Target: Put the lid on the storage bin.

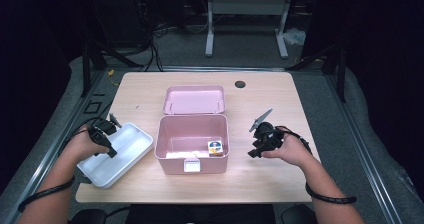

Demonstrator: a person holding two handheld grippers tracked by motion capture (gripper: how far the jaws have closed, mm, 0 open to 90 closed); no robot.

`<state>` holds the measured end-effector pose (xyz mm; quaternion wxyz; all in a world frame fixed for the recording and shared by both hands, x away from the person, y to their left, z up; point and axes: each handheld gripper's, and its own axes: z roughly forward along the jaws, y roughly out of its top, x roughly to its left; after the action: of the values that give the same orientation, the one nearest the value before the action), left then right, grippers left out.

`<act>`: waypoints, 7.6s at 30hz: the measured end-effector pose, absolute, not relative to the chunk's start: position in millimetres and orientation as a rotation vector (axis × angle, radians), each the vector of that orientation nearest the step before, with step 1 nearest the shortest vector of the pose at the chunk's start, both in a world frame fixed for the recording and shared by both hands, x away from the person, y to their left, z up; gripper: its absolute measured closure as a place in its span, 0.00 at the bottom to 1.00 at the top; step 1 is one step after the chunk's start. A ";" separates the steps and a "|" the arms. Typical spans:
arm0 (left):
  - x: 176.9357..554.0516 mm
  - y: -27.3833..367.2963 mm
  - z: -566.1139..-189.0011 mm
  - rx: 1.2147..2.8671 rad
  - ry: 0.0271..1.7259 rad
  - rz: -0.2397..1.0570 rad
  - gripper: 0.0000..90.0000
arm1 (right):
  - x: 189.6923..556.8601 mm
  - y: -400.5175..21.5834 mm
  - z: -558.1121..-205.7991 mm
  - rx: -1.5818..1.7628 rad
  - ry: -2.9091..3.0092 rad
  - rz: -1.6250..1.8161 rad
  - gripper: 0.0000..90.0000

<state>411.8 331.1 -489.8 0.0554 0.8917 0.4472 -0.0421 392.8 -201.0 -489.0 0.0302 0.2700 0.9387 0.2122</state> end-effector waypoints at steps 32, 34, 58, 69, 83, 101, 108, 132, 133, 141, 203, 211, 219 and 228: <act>420.5 301.7 -394.6 2.760 1.122 0.000 1.00 | 382.9 -188.2 -516.3 0.900 2.835 0.734 0.58; 422.2 291.4 -387.9 2.775 1.084 0.016 1.00 | 382.0 -189.4 -516.2 0.910 2.827 0.750 0.58; 427.6 132.9 -369.4 2.991 0.355 0.063 1.00 | 375.5 -210.3 -523.0 1.006 2.757 0.844 0.58; 428.6 93.1 -378.2 3.012 0.149 0.059 1.00 | 371.0 -218.4 -527.7 1.049 2.742 0.839 0.58; 427.0 73.0 -392.0 3.019 0.056 0.020 1.00 | 368.1 -224.4 -529.8 1.081 2.731 0.853 0.58; 425.9 85.9 -412.1 3.016 0.196 0.044 0.91 | 369.3 -222.9 -528.2 1.084 2.726 0.862 0.58; 428.0 112.2 -413.6 2.976 0.349 0.022 0.83 | 374.2 -219.2 -523.3 1.079 2.730 0.846 0.57; 426.6 136.4 -421.6 2.933 0.465 0.029 0.77 | 426.8 -188.2 -470.7 1.099 2.690 0.829 0.54; 426.6 136.3 -421.6 2.932 0.471 0.027 0.76 | 430.0 -186.7 -467.5 1.106 2.685 0.828 0.54; 425.8 137.7 -422.0 2.919 0.480 0.033 0.76 | 456.7 -168.5 -442.4 1.119 2.663 0.800 0.53; 425.4 136.7 -421.9 2.926 0.477 0.038 0.76 | 568.7 -96.6 -451.2 1.753 2.319 0.740 0.89; 425.6 136.6 -421.9 2.927 0.474 0.036 0.76 | 564.7 -98.0 -441.6 1.757 2.299 0.775 0.91; 425.2 137.2 -422.0 2.922 0.474 0.038 0.76 | 552.5 -103.1 -416.8 1.710 2.235 0.888 0.94; 424.7 138.7 -422.0 2.914 0.473 0.042 0.76 | 513.8 -115.1 -373.1 1.558 2.215 1.062 0.97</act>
<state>424.7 138.7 -422.0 0.0946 0.9825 0.1595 0.0141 513.8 -115.1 -373.1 0.1162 0.5321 0.7563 0.3626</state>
